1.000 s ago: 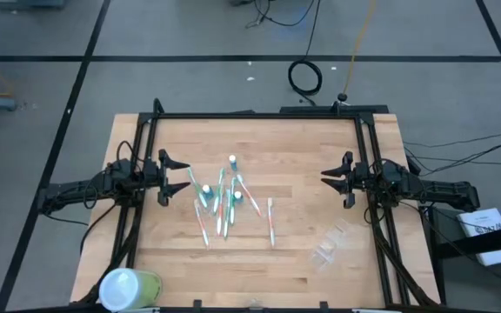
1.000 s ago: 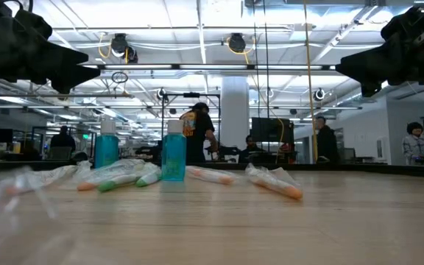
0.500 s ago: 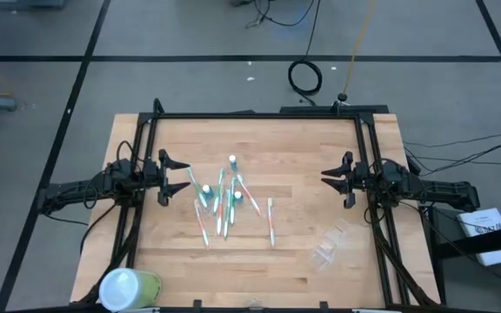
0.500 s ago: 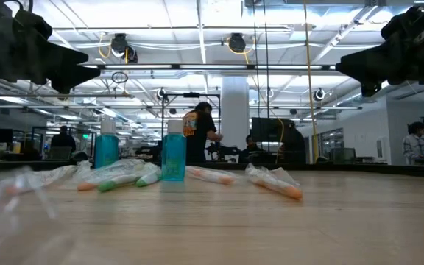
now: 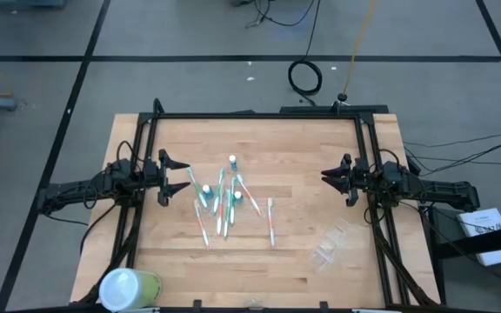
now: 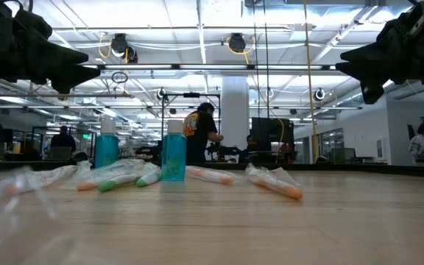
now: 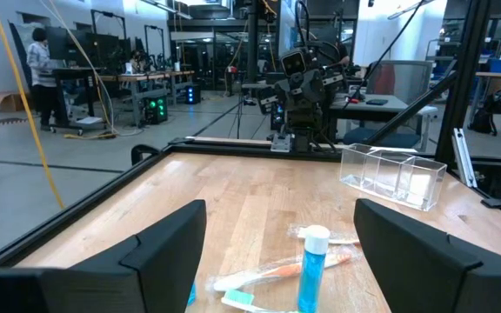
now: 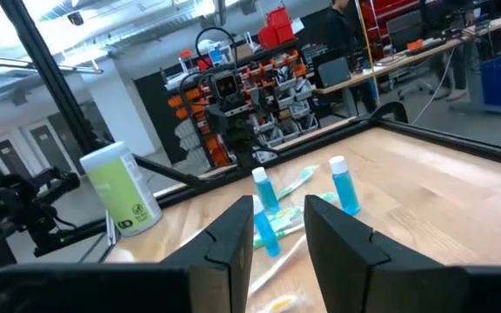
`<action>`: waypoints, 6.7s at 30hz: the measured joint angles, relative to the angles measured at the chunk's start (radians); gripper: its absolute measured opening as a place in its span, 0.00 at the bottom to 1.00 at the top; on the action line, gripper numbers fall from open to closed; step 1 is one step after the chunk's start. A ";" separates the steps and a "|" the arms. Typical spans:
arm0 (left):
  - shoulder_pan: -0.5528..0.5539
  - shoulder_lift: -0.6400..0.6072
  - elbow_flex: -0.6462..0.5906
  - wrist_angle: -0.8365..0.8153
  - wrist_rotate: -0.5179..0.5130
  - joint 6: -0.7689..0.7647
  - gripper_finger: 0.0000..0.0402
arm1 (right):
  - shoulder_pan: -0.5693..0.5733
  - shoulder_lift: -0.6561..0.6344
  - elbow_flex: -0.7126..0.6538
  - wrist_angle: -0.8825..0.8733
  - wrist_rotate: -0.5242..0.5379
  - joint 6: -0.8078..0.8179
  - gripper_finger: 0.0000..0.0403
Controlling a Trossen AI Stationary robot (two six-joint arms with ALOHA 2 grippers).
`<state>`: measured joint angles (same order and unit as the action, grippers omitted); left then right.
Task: Pick & Place toothbrushing station
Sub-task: Put the green toothbrush into the top section of the transparent organizer
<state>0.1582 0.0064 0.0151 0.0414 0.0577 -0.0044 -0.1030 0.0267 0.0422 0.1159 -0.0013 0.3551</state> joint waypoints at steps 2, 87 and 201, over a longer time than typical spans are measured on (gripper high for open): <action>0.000 0.000 0.000 0.000 0.000 0.000 0.74 | 0.000 0.000 0.000 0.000 0.000 -0.002 0.24; 0.040 1.217 0.405 -0.309 -0.578 -0.991 0.12 | 0.000 0.000 0.000 -0.015 0.132 -0.237 0.24; -0.139 1.956 1.174 0.899 0.086 -0.019 0.24 | 0.240 1.139 0.227 1.057 0.159 -0.401 0.02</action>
<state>0.0195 1.9628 1.1892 0.9408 0.1440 -0.0236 0.1368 1.1660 0.2695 1.1727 0.1581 -0.0462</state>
